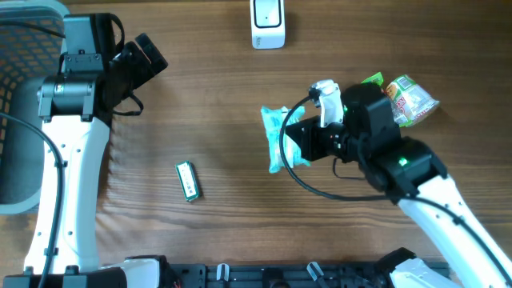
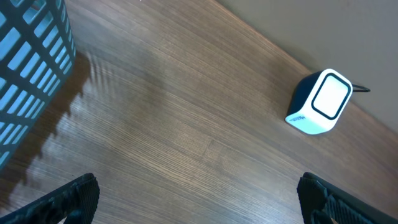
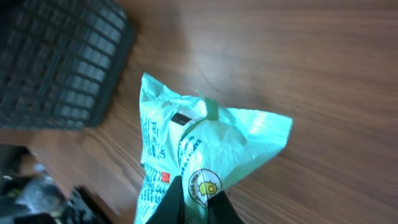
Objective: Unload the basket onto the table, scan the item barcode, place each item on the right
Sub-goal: 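Hold the teal pack's barcode up at the white scanner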
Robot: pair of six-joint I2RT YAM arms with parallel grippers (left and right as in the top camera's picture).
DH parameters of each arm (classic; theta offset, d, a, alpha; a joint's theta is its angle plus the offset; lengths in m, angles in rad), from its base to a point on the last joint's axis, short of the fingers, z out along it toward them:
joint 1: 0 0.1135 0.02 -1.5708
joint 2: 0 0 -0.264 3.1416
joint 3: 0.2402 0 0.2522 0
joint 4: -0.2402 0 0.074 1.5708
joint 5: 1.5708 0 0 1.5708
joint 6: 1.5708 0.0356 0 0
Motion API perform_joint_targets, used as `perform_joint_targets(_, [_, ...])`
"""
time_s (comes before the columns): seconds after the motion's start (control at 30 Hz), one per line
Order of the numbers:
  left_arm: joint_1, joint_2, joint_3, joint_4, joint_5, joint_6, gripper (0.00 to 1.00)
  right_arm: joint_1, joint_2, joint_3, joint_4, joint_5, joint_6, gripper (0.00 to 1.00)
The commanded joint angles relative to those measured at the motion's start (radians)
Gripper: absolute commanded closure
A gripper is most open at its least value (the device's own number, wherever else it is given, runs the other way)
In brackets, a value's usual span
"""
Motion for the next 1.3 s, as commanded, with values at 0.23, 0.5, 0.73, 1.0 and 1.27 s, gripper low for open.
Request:
perform_joint_targets(0.23, [0.005, -0.018, 0.015, 0.002, 0.004, 0.019, 0.00, 0.002, 0.472, 0.959, -0.501, 0.326, -0.274, 0.96])
perform_joint_targets(0.5, [0.005, -0.018, 0.015, 0.002, 0.004, 0.019, 0.00, 0.036, 0.741, 1.136, -0.227, 0.748, -0.422, 0.96])
perform_joint_targets(0.73, [0.005, -0.018, 0.015, 0.002, 0.004, 0.019, 0.00, 0.098, 0.957, 1.136, 0.183, 1.091, -0.813, 0.96])
perform_joint_targets(1.0, [0.005, -0.018, 0.015, 0.002, 0.004, 0.019, 0.00, 0.101, 1.252, 1.136, 0.801, 1.307, -1.462, 0.96])
perform_joint_targets(1.27, [0.005, -0.018, 0.015, 0.002, 0.004, 0.019, 0.00, 0.101, 1.485, 1.136, 1.260, 1.211, -1.759, 0.96])
